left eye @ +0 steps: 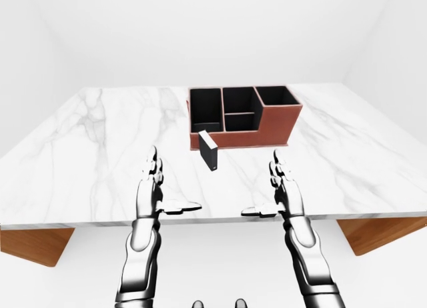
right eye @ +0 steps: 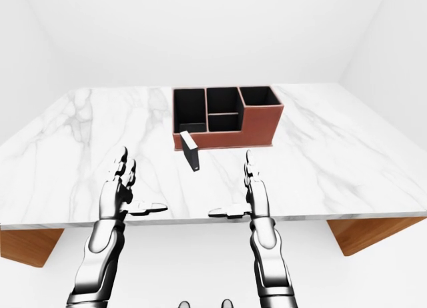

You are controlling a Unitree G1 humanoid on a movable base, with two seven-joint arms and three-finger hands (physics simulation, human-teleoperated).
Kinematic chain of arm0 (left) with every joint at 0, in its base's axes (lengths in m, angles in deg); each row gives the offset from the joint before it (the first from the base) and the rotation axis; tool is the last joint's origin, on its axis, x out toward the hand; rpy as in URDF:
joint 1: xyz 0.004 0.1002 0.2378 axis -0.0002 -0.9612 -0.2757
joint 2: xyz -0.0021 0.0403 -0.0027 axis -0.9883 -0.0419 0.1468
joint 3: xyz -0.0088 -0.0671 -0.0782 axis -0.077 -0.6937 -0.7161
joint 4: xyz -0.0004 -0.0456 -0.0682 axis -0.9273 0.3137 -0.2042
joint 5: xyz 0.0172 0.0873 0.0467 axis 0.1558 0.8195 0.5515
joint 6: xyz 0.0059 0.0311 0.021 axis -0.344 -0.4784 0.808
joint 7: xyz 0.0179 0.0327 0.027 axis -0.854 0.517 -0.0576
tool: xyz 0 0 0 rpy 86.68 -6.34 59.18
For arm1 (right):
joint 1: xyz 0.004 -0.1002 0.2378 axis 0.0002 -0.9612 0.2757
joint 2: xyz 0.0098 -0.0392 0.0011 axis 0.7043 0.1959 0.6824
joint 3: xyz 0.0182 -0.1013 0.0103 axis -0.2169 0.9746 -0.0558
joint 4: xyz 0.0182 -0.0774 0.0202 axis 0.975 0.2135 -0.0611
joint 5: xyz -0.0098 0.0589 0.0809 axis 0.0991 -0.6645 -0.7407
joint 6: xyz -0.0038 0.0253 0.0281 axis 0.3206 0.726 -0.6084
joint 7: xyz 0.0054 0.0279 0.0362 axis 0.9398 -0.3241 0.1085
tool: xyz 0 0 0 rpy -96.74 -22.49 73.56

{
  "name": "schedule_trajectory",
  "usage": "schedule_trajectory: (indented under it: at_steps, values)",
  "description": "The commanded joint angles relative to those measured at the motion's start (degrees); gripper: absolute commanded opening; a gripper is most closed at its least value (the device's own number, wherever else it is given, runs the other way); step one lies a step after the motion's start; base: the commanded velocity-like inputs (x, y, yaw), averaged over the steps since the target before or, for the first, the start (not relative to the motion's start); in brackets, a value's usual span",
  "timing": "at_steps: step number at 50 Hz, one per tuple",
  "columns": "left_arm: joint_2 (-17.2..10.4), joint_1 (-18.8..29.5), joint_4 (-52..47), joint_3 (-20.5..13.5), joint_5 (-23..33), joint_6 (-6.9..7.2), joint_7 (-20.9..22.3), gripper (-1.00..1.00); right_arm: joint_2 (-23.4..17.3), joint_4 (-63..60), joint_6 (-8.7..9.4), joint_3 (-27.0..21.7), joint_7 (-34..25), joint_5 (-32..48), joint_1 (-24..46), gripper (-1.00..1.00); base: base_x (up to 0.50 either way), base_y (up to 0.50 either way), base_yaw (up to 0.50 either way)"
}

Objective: Pick up the book and place it in the right compartment of the caddy.

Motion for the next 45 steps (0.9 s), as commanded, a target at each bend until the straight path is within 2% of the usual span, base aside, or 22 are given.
schedule_trajectory:
  at_steps: [1,2,3,5,9,12,13,16,24,27,29,31,34,45]
  values:
    - [0.16,-1.28,-8.12,-0.97,-1.32,-1.52,-1.67,1.0,0.31,-4.97,0.0,0.71,-0.51,0.03,-1.76,1.0,0.45,-0.05,0.0]
    - [0.16,-1.37,-8.31,-0.98,-1.1,-1.52,-1.83,1.0,0.32,-5.09,0.0,0.65,-0.52,-0.1,-1.7,1.0,0.45,-0.05,0.0]
    - [0.15,-1.46,-8.44,-0.89,-1.21,-1.52,-1.7,1.0,0.43,0.93,0.0,0.46,-0.39,0.01,-1.27,1.0,0.43,-0.04,0.0]
    - [0.12,-1.27,-7.28,-0.77,-0.98,-1.52,-1.62,1.0,0.32,-3.49,0.0,0.7,-0.46,-0.08,-1.5,1.0,0.41,-0.04,0.0]
    - [0.05,-1.08,-6.84,-0.77,-0.88,-1.52,-1.65,1.0,0.37,2.2,0.0,0.61,-0.43,0.12,-0.86,1.0,0.36,-0.03,0.0]
    - [0.04,-1.11,-6.57,-0.84,-1.03,-1.52,-1.56,1.0,0.28,-3.73,0.0,0.87,-0.57,0.06,-1.41,1.0,0.32,-0.03,0.0]
    - [0.04,-1.09,-6.61,-0.84,-1.01,-1.52,-1.58,1.0,0.35,-0.3,0.0,0.77,-0.52,0.16,-1.11,1.0,0.3,-0.02,0.0]
    - [0.04,-1.08,-6.58,-0.81,-0.99,-1.52,-1.57,1.0,0.31,-3.66,0.0,1.01,-0.59,0.32,-1.42,1.0,0.27,-0.02,0.0]
    - [0.07,-1.01,-6.5,-0.68,-0.87,-1.52,-1.61,1.0,0.3,-3.17,0.0,0.9,-0.72,0.33,-1.21,1.0,0.21,0.0,0.0]
    - [0.09,-0.98,-6.42,-0.63,-0.83,-1.52,-1.6,1.0,0.36,3.51,0.0,0.64,-0.58,0.34,-0.52,1.0,0.18,0.0,0.0]
    - [0.08,-0.95,-6.3,-0.62,-0.82,-1.52,-1.6,1.0,0.29,-1.41,0.0,0.83,-0.64,0.25,-0.96,1.0,0.17,0.0,0.0]
    - [0.04,-0.86,-6.68,-0.64,-0.85,-1.52,-1.64,1.0,0.34,2.38,0.0,0.68,-0.59,0.29,-0.64,1.0,0.17,0.0,0.0]
    - [0.04,-0.82,-6.6,-0.65,-0.85,-1.52,-1.62,1.0,0.28,-2.37,0.0,0.84,-0.62,0.21,-0.98,1.0,0.17,0.0,0.0]
    - [0.1,-1.0,-6.71,-0.59,-1.03,-1.52,-1.54,1.0,0.32,-2.95,0.0,0.78,-0.47,0.22,-1.15,1.0,0.17,0.0,0.0]
